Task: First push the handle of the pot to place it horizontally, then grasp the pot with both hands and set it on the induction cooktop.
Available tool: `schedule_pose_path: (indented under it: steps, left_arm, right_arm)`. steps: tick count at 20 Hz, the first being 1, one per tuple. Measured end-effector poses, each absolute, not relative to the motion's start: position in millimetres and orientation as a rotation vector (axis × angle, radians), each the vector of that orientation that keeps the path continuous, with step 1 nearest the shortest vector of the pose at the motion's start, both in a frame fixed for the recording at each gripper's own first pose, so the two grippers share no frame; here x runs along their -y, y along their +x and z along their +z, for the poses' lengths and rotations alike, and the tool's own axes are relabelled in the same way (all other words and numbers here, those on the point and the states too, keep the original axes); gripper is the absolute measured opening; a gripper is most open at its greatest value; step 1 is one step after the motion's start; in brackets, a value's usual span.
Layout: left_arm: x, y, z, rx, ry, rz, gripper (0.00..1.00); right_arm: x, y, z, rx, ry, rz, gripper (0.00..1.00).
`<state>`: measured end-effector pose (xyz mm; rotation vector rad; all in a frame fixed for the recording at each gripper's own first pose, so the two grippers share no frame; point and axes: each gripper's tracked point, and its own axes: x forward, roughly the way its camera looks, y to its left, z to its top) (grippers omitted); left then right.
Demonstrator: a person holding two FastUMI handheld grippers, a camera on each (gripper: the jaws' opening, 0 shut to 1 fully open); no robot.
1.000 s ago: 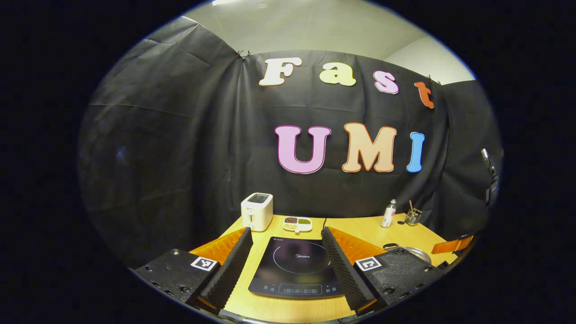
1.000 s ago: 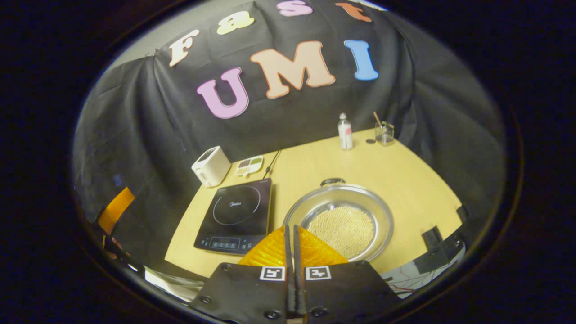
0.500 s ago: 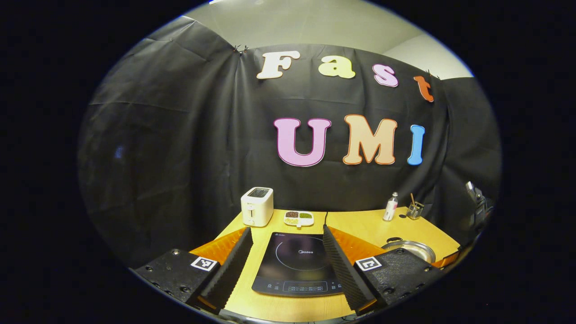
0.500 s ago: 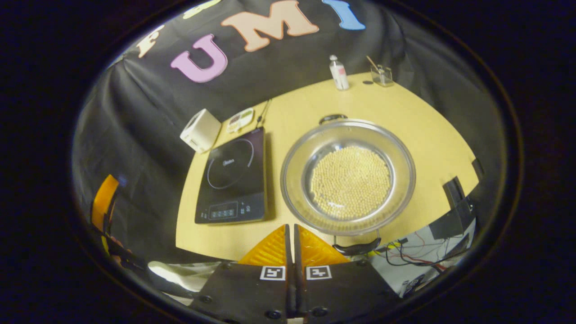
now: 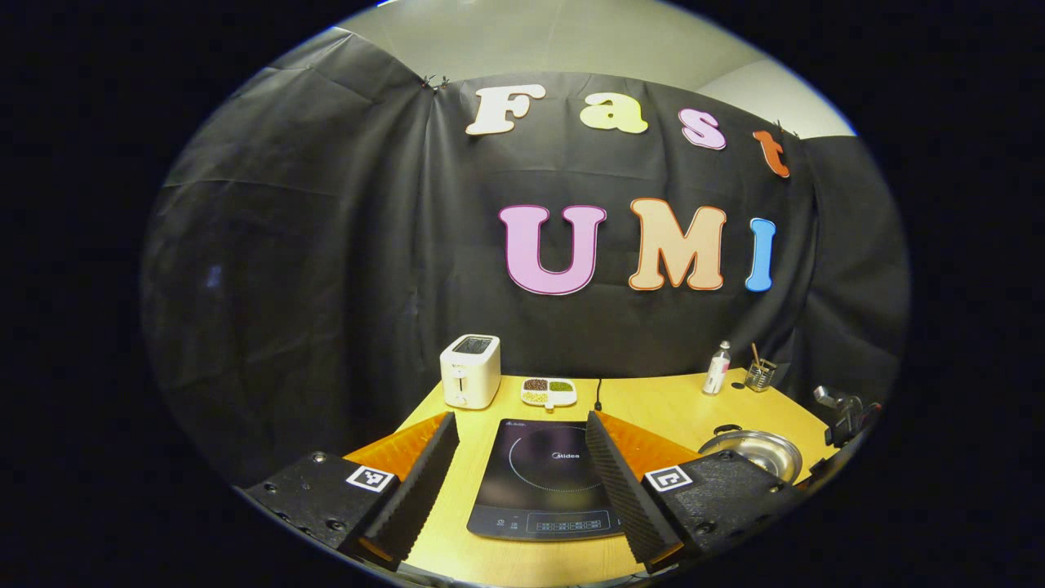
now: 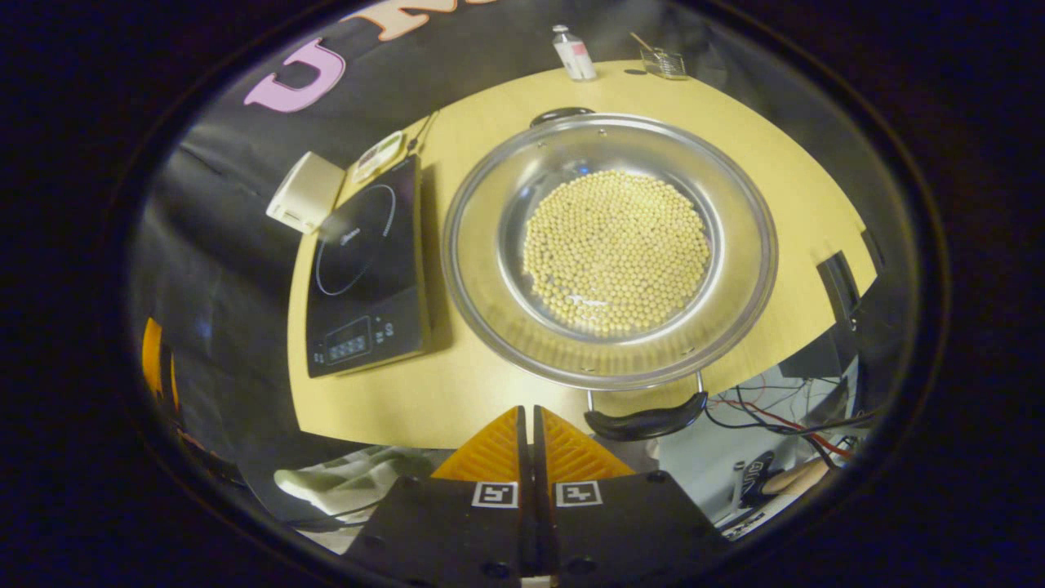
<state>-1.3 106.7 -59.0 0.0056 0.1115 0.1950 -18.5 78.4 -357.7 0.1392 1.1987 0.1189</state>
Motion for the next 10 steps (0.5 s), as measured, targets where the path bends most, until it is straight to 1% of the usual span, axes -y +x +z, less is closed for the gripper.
schedule_pose_path:
  steps: [1,2,3,4,5,6,7,10]
  left_arm:
    - [-107.9,-0.1,-60.1,-0.115,0.002,0.199,0.93]
    - [-110.2,0.3,-61.0,-0.117,0.000,0.205,0.96]
    - [-111.8,0.7,-62.0,-0.120,-0.002,0.209,0.96]
    - [-112.0,2.3,-63.9,-0.124,-0.006,0.211,0.96]
    - [-111.9,3.8,-66.9,-0.131,-0.011,0.210,0.92]
    - [-111.1,6.1,-69.6,-0.138,-0.017,0.207,0.92]
    - [-109.8,10.2,-72.7,-0.149,-0.022,0.204,0.96]
    - [-101.6,21.7,-76.0,-0.169,-0.043,0.185,0.96]
  right_arm:
    - [-77.0,-18.8,-363.4,-1.220,0.128,0.110,0.03]
    - [-75.1,-19.4,-369.0,-1.234,0.116,0.100,0.00]
    - [-71.5,-18.5,-374.0,-1.246,0.099,0.087,0.03]
    - [-68.4,-17.3,-377.4,-1.250,0.083,0.074,0.03]
    - [-66.3,-15.5,-379.0,-1.249,0.075,0.063,0.03]
    - [-66.4,-12.5,-380.2,-1.250,0.077,0.055,0.00]
    - [-63.8,-12.4,-381.0,-1.251,0.074,0.045,0.02]
    - [-49.1,-5.7,-379.4,-1.240,0.012,0.009,0.02]
